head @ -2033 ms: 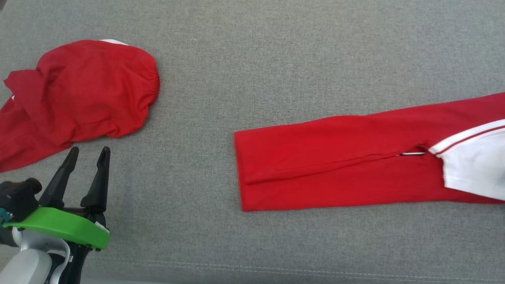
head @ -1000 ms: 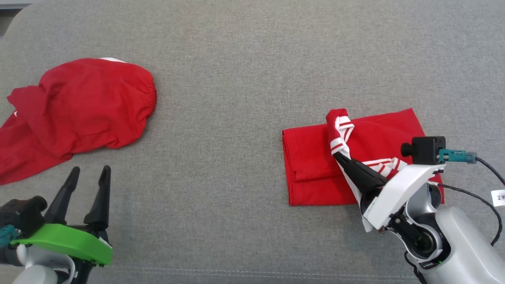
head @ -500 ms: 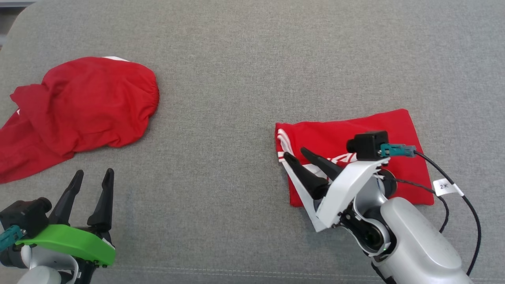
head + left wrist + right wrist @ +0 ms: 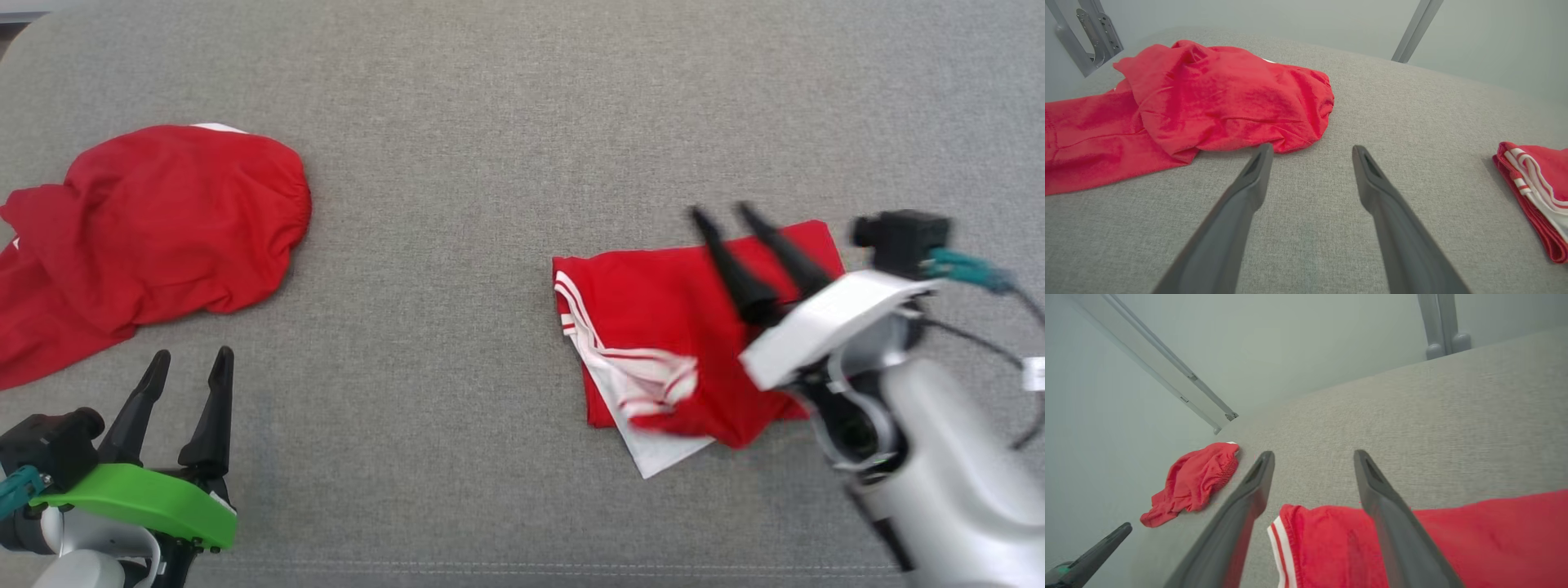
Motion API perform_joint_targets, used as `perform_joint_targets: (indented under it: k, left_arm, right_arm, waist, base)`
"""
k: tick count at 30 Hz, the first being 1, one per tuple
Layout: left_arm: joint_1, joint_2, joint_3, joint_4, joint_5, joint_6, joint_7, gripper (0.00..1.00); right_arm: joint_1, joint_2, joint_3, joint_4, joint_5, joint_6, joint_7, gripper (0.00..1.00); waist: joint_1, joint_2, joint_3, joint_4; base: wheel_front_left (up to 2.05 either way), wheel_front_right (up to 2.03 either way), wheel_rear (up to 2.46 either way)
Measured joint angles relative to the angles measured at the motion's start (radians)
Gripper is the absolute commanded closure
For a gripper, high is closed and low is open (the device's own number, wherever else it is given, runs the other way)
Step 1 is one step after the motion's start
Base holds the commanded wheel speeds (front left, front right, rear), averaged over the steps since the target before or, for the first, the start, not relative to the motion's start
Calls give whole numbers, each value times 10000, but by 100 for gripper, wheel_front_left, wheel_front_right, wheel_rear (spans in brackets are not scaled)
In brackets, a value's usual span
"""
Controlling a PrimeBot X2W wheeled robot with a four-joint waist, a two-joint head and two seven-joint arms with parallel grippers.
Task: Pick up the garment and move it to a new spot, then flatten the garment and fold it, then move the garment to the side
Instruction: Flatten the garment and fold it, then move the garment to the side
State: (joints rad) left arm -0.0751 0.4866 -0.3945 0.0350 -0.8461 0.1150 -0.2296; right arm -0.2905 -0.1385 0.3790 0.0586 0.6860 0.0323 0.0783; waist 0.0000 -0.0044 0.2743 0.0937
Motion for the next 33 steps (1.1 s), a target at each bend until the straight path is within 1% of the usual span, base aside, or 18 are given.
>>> perform_joint_targets:
  k: [2, 3, 5, 6, 9, 16, 19, 20, 22, 23, 25, 27, 33]
  left_arm:
    - [3, -2, 6, -33, 0, 2, 0, 0]
    - [3, -8, 4, -38, 0, 2, 0, 0]
    - [5, -29, -2, -61, 0, 2, 0, 0]
    - [12, -29, 4, -86, 0, 2, 0, 0]
    - [13, -33, -2, -136, 0, 2, 0, 0]
    - [12, -40, -54, -167, 2, 2, 15, 0]
    - [12, -38, -36, -176, 2, 10, 15, 0]
    - [10, -38, -31, -169, 2, 10, 15, 0]
    - [7, -38, -33, -167, 2, 10, 25, 0]
    - [-4, -38, -46, -169, 4, 10, 94, 0]
    - [-47, -44, -115, -194, 59, 10, 102, 0]
    - [-83, -56, -121, -224, 65, 10, 102, 0]
    - [-139, -50, 4, -196, 65, 10, 100, 0]
  right_arm:
    - [75, -667, -537, 127, -121, -278, -38, 0]
    - [175, -959, -836, 263, -86, -370, -48, 0]
    - [496, -1501, -1116, 587, -138, -552, -6, 0]
    - [683, -1618, -1198, 717, -90, -610, 63, 0]
    - [1195, -1722, -1267, 1145, 188, -619, 301, 0]
    - [1304, -1799, -1388, 1459, 412, -616, 470, 0]
    - [1300, -1760, -1415, 1605, 742, -550, 704, 0]
    - [1283, -1728, -1409, 1685, 938, -426, 821, 0]
    - [1206, -1620, -1415, 1770, 1448, -207, 1101, 83]
    - [1129, -1540, -1392, 1774, 1749, -52, 1329, 100]
    - [1016, -1505, -1313, 1705, 2144, 194, 1783, 100]
    - [829, -1534, -1149, 1584, 2343, 349, 2280, 100]
    - [-224, -2134, -905, 940, 2688, 466, 3772, 100]
  waist:
    - [0, 0, 11, -44]
    - [0, 0, 18, -64]
    - [0, 0, 29, -94]
    - [0, 0, 44, -105]
    - [0, 0, 165, -138]
    - [0, 0, 346, -49]
    - [0, 0, 429, -4]
    - [0, 0, 450, 10]
    - [0, 0, 471, 38]
    - [0, 1, 478, 51]
    - [0, 0, 496, 93]
    - [0, 0, 527, 137]
    - [0, 0, 631, 149]
  base:
    - [0, 0, 0]
    - [0, 0, 0]
    - [0, 0, 0]
    - [0, 0, 0]
    - [0, 0, 0]
    - [0, 0, 0]
    - [0, 0, 0]
    - [0, 0, 0]
    - [0, 0, 0]
    - [0, 0, 0]
    - [0, 0, 0]
    - [0, 0, 0]
    - [0, 0, 0]
